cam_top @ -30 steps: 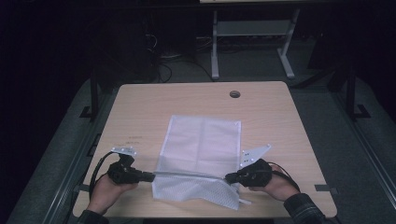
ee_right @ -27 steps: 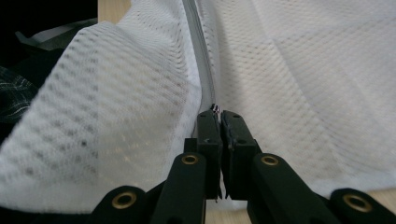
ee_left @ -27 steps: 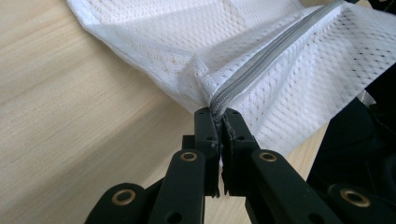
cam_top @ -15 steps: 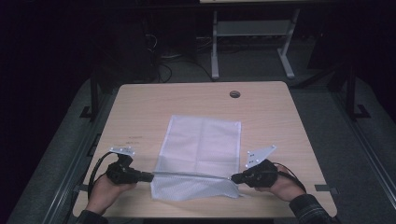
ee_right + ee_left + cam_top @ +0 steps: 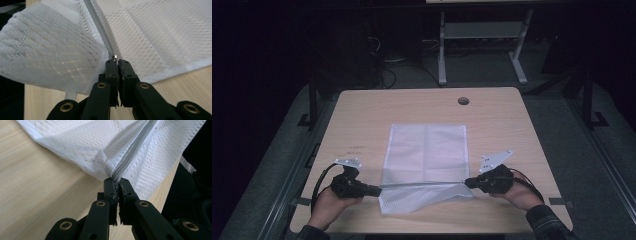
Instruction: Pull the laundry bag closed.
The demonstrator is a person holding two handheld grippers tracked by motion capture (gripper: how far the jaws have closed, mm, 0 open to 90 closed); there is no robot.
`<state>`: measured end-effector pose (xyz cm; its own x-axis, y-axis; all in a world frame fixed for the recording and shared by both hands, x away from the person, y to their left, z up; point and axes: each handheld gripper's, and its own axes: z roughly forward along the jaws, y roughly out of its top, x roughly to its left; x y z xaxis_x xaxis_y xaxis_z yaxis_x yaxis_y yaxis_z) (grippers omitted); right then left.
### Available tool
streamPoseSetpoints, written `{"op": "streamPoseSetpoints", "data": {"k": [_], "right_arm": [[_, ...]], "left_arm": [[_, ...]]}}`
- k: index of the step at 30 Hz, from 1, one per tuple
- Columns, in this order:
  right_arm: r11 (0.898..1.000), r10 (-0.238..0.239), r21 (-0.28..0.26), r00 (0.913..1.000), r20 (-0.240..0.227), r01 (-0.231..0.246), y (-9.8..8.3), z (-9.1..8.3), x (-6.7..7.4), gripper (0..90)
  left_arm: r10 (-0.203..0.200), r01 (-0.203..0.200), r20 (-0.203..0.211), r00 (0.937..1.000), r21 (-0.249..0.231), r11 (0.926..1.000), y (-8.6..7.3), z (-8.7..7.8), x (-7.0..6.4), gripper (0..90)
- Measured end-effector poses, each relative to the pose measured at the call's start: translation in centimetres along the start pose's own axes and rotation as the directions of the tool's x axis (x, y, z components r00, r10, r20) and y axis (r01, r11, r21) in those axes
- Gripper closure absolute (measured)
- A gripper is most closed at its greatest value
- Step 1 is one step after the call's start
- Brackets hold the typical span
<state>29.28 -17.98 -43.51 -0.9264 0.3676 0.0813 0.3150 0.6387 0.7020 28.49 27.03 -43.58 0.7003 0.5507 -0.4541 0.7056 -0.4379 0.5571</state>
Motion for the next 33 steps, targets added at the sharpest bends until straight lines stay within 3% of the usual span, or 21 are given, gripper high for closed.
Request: {"op": "streamPoseSetpoints", "data": {"k": [9, 17, 20, 23, 27, 28, 30, 33], "right_arm": [[0.999, 0.029, -0.022, 0.9996, -0.003, -0.029, 0.1, 0.0, -0.4, 85.1], [0.992, 0.096, -0.077, 0.9953, -0.013, -0.096, 0.0, -0.4, -0.6, 54.0], [0.991, 0.109, -0.085, 0.994, 0.009, -0.108, -0.1, -0.4, -0.4, 42.5], [0.987, 0.135, -0.088, 0.9898, 0.046, -0.131, -0.2, -0.5, -0.3, 35.3], [0.98, 0.184, -0.089, 0.9777, 0.101, -0.175, -0.7, -0.8, -0.2, 27.6], [0.978, 0.197, -0.089, 0.974, 0.111, -0.188, -0.8, -1.0, -0.2, 26.5], [0.973, 0.222, -0.089, 0.9661, 0.133, -0.211, -1.0, -1.3, -0.1, 22.4], [0.972, 0.233, -0.086, 0.9523, 0.196, -0.22, -1.4, -1.8, 0.1, 19.4]], "left_arm": [[0.026, -0.026, -0.015, 0.9995, -0.018, 0.9995, 0.1, 0.0, -0.1, 79.3], [0.064, -0.065, -0.052, 0.9966, -0.036, 0.9972, 0.1, -0.2, -0.3, 50.0], [0.078, -0.081, -0.077, 0.994, -0.03, 0.9963, 0.1, -0.3, -0.4, 38.6], [0.108, -0.112, -0.114, 0.9876, -0.026, 0.9934, 0.0, -0.3, -0.4, 27.7], [0.133, -0.14, -0.158, 0.9785, -0.034, 0.9896, -0.2, -0.5, -0.4, 20.6], [0.149, -0.157, -0.18, 0.9723, -0.033, 0.9871, -0.3, -0.6, -0.3, 19.3], [0.153, -0.163, -0.198, 0.9682, -0.035, 0.986, -0.5, -0.8, -0.3, 16.4], [0.169, -0.184, -0.242, 0.9553, -0.037, 0.9823, -0.8, -1.1, -0.1, 13.7]]}}
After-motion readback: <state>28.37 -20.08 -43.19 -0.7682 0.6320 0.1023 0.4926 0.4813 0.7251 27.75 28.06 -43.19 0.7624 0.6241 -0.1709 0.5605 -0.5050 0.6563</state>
